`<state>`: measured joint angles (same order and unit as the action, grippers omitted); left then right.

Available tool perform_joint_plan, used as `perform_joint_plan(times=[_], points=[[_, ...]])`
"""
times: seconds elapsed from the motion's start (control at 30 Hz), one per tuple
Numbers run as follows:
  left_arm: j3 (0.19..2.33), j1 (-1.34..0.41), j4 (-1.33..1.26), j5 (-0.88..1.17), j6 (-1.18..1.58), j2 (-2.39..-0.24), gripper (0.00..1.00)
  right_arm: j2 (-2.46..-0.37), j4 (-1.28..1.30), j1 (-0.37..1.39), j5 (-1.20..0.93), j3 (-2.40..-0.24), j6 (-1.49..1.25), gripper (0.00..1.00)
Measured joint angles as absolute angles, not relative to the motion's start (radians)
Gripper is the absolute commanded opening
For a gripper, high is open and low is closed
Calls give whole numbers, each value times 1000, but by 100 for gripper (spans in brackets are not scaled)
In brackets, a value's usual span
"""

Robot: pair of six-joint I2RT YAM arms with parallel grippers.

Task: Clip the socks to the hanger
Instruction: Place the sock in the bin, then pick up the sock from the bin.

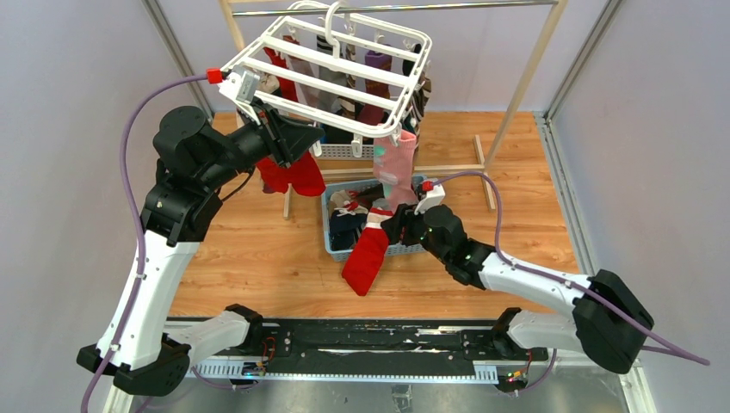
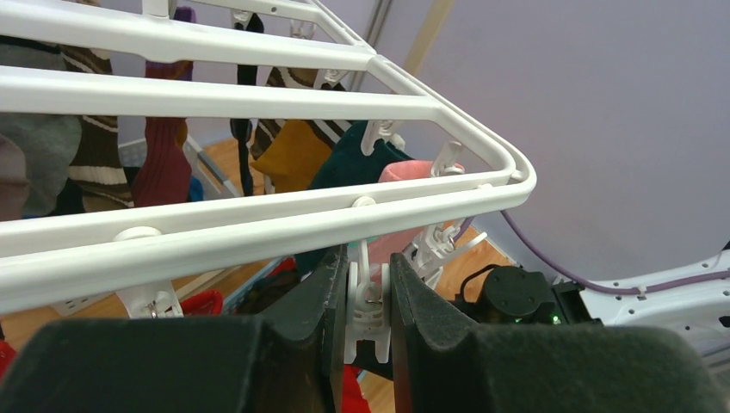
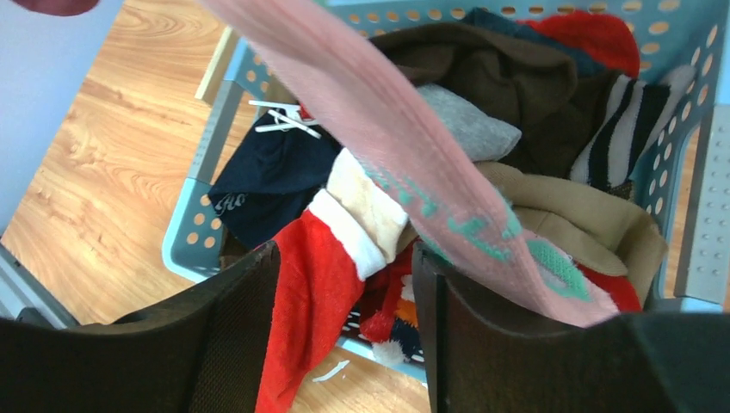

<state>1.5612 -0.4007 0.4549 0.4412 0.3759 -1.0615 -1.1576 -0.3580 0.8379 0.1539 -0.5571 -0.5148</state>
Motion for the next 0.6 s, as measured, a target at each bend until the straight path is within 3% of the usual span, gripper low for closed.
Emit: perform_joint_plan(times=[0.37, 0.6], points=[[1561, -401, 455, 441, 375, -1061, 6, -1304, -418, 838, 260, -559, -624, 46], [1551, -401, 450, 441, 375, -1061, 6, -1344, -513, 838, 265, -559, -658, 33]])
